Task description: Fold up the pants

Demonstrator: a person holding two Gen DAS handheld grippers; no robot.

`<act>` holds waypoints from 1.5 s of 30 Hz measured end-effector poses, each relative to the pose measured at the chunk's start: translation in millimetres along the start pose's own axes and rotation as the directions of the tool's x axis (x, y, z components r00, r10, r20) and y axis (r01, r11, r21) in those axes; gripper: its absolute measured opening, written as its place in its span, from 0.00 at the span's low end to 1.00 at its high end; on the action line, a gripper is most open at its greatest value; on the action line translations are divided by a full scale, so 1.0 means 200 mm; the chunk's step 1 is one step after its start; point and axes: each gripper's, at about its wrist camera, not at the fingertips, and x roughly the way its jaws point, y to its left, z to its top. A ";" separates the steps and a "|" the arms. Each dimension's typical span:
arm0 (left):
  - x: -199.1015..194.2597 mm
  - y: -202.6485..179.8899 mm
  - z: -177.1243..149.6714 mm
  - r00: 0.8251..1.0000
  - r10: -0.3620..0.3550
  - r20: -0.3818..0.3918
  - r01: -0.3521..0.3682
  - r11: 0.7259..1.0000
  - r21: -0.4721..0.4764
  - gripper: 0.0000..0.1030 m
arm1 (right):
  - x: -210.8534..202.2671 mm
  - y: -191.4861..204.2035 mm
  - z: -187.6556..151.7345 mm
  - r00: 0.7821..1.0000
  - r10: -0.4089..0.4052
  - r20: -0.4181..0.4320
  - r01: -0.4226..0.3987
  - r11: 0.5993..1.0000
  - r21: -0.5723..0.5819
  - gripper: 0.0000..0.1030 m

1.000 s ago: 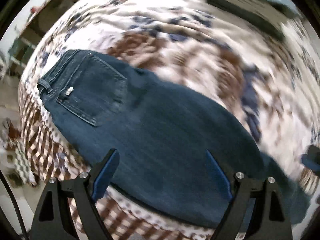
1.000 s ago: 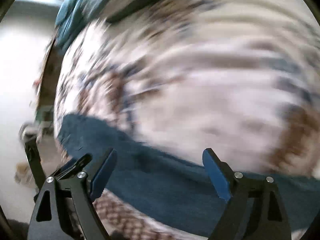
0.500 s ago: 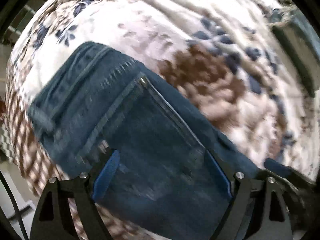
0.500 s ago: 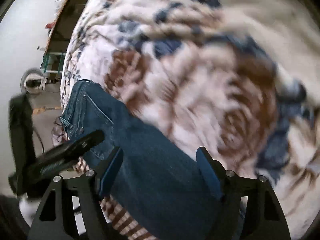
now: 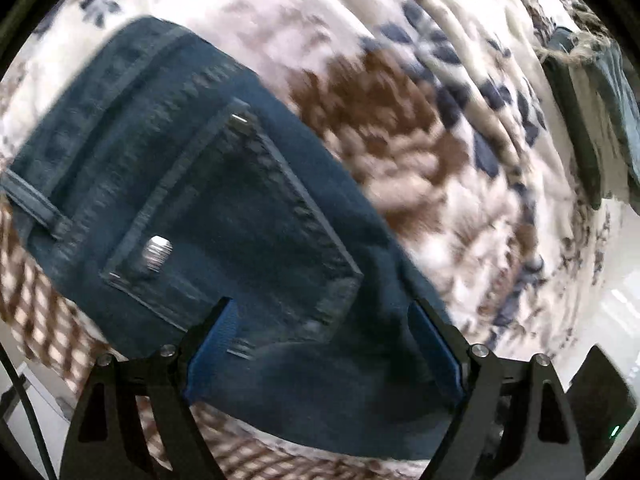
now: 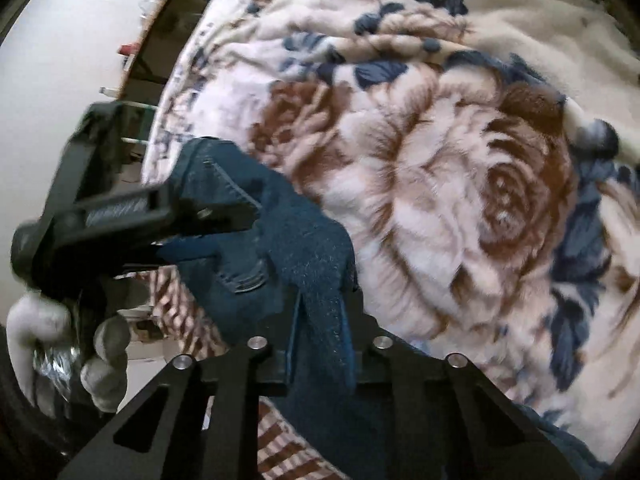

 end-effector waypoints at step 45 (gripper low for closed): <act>0.06 0.05 -0.10 0.987 0.115 0.110 -0.137 0.966 0.220 0.24 | 0.19 -0.49 0.00 0.897 0.414 0.156 -0.415 0.662 0.625 0.15</act>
